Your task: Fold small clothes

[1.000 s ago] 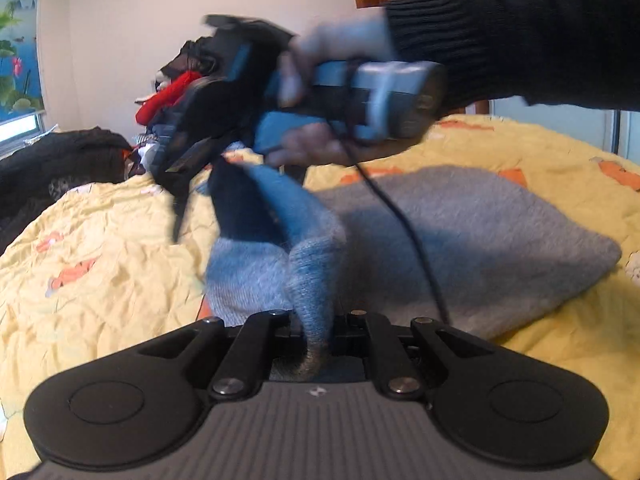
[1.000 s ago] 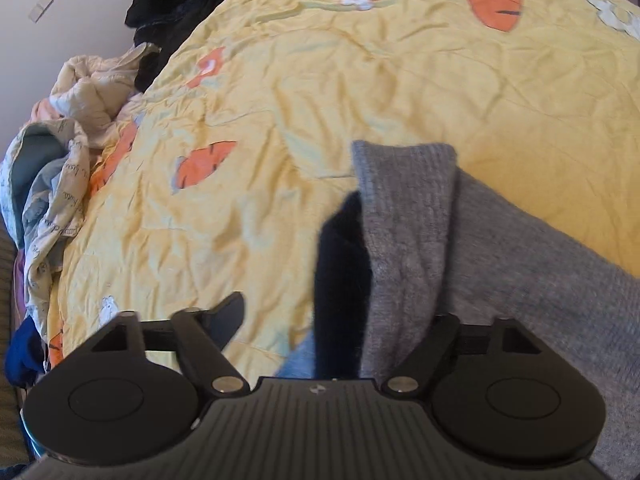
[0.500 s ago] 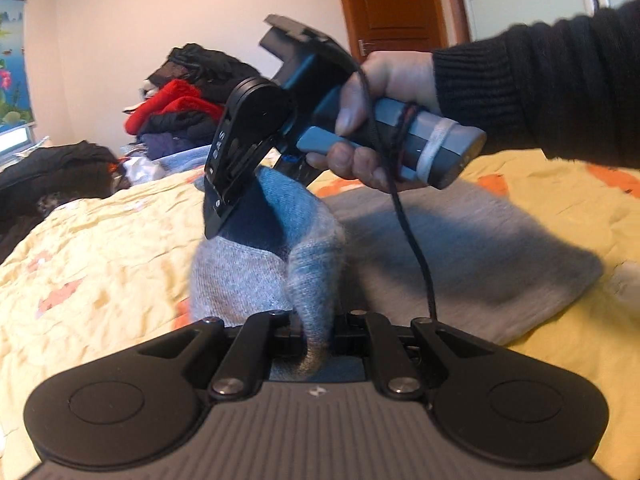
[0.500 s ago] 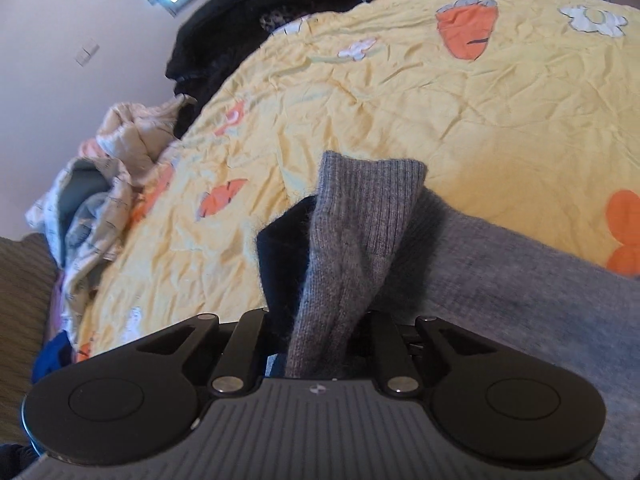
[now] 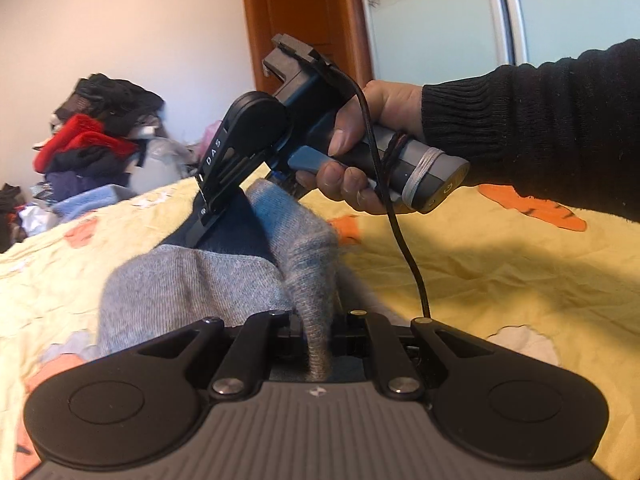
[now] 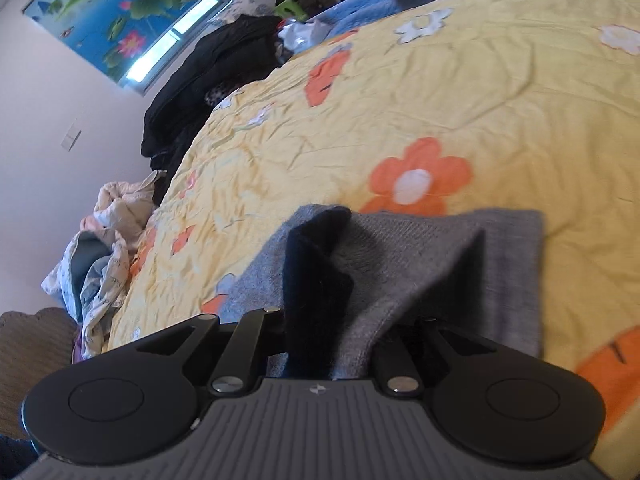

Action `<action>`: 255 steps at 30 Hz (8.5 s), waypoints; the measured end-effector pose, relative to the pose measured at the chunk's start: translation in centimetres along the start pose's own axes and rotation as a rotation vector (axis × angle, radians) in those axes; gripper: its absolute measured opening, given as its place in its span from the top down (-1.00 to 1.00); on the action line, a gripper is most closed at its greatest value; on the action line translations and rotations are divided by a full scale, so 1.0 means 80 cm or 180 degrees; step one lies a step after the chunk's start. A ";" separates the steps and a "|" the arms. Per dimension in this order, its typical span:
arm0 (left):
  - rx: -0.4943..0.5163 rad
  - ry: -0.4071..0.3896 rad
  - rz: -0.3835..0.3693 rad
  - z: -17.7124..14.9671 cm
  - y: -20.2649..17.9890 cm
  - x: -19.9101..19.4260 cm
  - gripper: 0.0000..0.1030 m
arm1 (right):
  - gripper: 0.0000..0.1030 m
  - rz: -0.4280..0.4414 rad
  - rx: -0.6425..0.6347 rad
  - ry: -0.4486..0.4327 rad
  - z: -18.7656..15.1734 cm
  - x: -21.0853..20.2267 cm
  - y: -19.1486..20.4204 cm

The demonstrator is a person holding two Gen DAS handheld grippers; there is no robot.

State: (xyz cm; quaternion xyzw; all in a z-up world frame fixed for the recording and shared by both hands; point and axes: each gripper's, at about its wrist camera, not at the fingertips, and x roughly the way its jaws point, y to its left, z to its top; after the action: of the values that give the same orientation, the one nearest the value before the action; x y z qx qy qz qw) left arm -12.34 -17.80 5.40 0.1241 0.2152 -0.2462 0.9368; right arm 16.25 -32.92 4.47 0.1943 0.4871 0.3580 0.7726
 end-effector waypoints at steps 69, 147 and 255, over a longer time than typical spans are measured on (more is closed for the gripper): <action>0.0238 0.0276 0.0544 -0.055 0.122 0.039 0.73 | 0.64 -0.0223 0.0196 -0.0519 -0.178 -0.080 0.006; -0.2517 0.0611 -0.0246 -0.079 0.384 0.031 -0.49 | -0.62 -0.0237 0.0409 -0.0958 -0.138 0.018 0.053; -0.1208 0.0869 0.1145 -0.111 0.251 -0.033 -0.75 | -1.00 -0.2487 -0.0538 -0.0523 -0.289 0.068 0.205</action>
State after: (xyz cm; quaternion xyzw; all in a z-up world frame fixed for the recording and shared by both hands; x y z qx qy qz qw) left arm -7.08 3.34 1.34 0.0149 0.3560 -0.0126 0.9343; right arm -8.88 -19.03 1.36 -0.0415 0.4298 0.0595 0.9000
